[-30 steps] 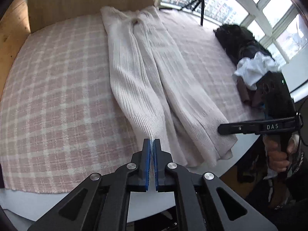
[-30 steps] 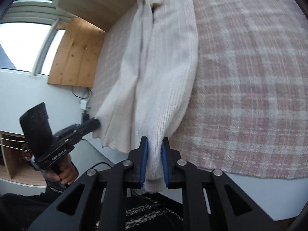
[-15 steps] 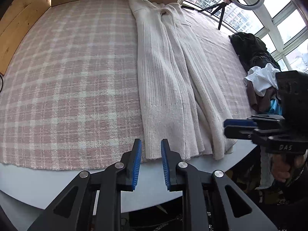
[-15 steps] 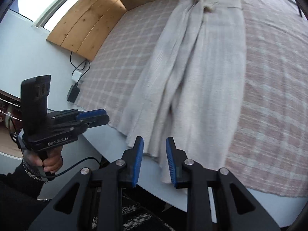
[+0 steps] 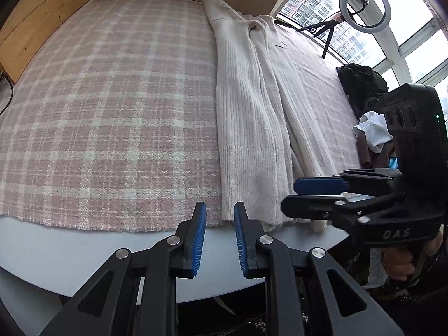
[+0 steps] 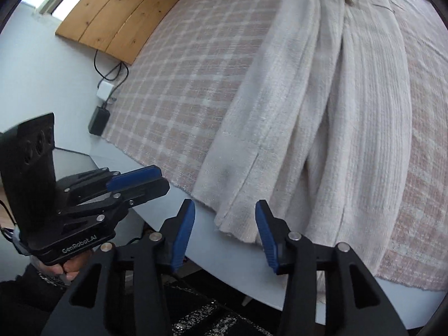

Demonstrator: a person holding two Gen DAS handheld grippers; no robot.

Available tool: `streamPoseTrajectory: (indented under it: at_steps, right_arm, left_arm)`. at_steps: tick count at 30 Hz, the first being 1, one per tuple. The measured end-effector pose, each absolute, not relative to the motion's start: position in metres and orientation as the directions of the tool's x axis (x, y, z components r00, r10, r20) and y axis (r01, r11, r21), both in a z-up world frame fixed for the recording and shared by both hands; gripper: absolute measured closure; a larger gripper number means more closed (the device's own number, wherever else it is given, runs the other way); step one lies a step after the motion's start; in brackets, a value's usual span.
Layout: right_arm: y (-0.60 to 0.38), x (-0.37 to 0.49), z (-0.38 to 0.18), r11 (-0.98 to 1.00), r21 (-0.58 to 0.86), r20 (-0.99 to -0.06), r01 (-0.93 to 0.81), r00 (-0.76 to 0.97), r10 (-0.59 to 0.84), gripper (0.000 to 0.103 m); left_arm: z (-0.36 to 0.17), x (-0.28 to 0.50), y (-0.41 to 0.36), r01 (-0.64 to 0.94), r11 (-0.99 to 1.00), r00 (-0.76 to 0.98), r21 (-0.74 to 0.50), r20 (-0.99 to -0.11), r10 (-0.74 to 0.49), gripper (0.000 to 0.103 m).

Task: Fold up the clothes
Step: 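Grasp the hem with the left gripper while the right gripper grasps the hem beside it, then lift the hem with both grippers and fold it toward the collar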

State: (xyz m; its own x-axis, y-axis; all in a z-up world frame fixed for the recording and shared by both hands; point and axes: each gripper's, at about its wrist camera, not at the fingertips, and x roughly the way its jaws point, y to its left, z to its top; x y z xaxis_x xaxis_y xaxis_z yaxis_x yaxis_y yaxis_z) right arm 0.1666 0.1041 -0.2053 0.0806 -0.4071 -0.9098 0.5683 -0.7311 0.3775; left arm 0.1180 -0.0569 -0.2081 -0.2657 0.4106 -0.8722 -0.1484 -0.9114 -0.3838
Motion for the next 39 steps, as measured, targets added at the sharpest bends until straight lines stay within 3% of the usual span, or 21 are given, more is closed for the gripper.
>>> streamPoseTrajectory:
  at_steps: [2,3,4,8,13,15,20,22,23,24,25,27,28,32,35,37,39]
  right_arm:
    - [0.096,0.166,-0.217,-0.764,0.274,-0.949,0.584,0.035,-0.314,0.06]
    - [0.094,0.166,-0.222,-0.768,0.26,-0.954,0.585,0.034,-0.296,0.083]
    - [0.098,0.163,-0.222,-0.767,0.297,-0.944,0.569,0.055,-0.325,0.09]
    - [0.133,0.145,-0.202,-0.74,0.506,-0.85,0.442,0.113,-0.514,0.093]
    - [0.153,0.134,-0.233,-0.756,0.541,-0.839,0.368,0.185,-0.511,0.093]
    - [0.157,0.135,-0.243,-0.749,0.578,-0.816,0.324,0.217,-0.536,0.087]
    - [0.184,0.135,-0.232,-0.774,0.549,-0.834,0.314,0.157,-0.528,0.087]
    - [0.202,0.135,-0.218,-0.787,0.531,-0.843,0.315,0.1,-0.529,0.08]
    - [0.21,0.136,-0.212,-0.806,0.499,-0.859,0.32,0.056,-0.509,0.068]
    - [0.218,0.136,-0.207,-0.832,0.45,-0.88,0.325,0.004,-0.475,0.053]
    - [0.226,0.137,-0.203,-0.856,0.401,-0.898,0.328,-0.048,-0.438,0.048]
    - [0.239,0.138,-0.202,-0.891,0.312,-0.925,0.331,-0.109,-0.364,0.046]
    - [0.245,0.138,-0.205,-0.887,0.338,-0.919,0.315,-0.095,-0.384,0.046]
    - [0.255,0.139,-0.226,-0.872,0.411,-0.901,0.266,-0.032,-0.434,0.046]
    - [0.249,0.143,-0.235,-0.861,0.413,-0.898,0.298,-0.024,-0.439,0.047]
    - [0.244,0.146,-0.238,-0.842,0.439,-0.886,0.314,-0.003,-0.463,0.056]
    - [0.238,0.149,-0.239,-0.833,0.438,-0.885,0.339,-0.002,-0.466,0.06]
  left_arm:
    - [-0.206,0.118,-0.056,-0.162,-0.909,-0.27,-0.385,-0.869,0.416,0.085]
    - [-0.206,0.118,-0.055,-0.17,-0.907,-0.272,-0.384,-0.867,0.418,0.085]
    - [-0.205,0.117,-0.054,-0.179,-0.906,-0.273,-0.384,-0.865,0.421,0.085]
    - [-0.204,0.113,-0.044,-0.211,-0.886,-0.263,-0.412,-0.85,0.457,0.085]
    - [-0.211,0.102,-0.02,-0.263,-0.855,-0.217,-0.447,-0.836,0.504,0.076]
    - [-0.217,0.097,-0.008,-0.287,-0.839,-0.179,-0.463,-0.834,0.522,0.073]
    - [-0.239,0.097,0.018,-0.312,-0.858,-0.126,-0.408,-0.877,0.463,0.073]
    - [-0.24,0.099,0.027,-0.33,-0.862,-0.127,-0.383,-0.887,0.443,0.074]
    - [-0.239,0.1,0.031,-0.341,-0.863,-0.131,-0.372,-0.89,0.436,0.074]
    - [-0.239,0.099,0.033,-0.343,-0.865,-0.133,-0.366,-0.893,0.43,0.077]
    - [-0.239,0.099,0.033,-0.344,-0.867,-0.134,-0.361,-0.895,0.425,0.083]
    - [-0.239,0.098,0.034,-0.345,-0.871,-0.136,-0.35,-0.899,0.416,0.095]
    - [-0.238,0.098,0.032,-0.346,-0.873,-0.139,-0.345,-0.901,0.411,0.1]
    - [-0.236,0.097,0.021,-0.339,-0.883,-0.155,-0.325,-0.906,0.393,0.1]
    - [-0.234,0.096,0.014,-0.313,-0.889,-0.146,-0.335,-0.907,0.394,0.095]
    - [-0.233,0.097,0.02,-0.333,-0.881,-0.141,-0.337,-0.906,0.4,0.069]
    - [-0.235,0.098,0.03,-0.367,-0.87,-0.133,-0.329,-0.907,0.399,0.064]
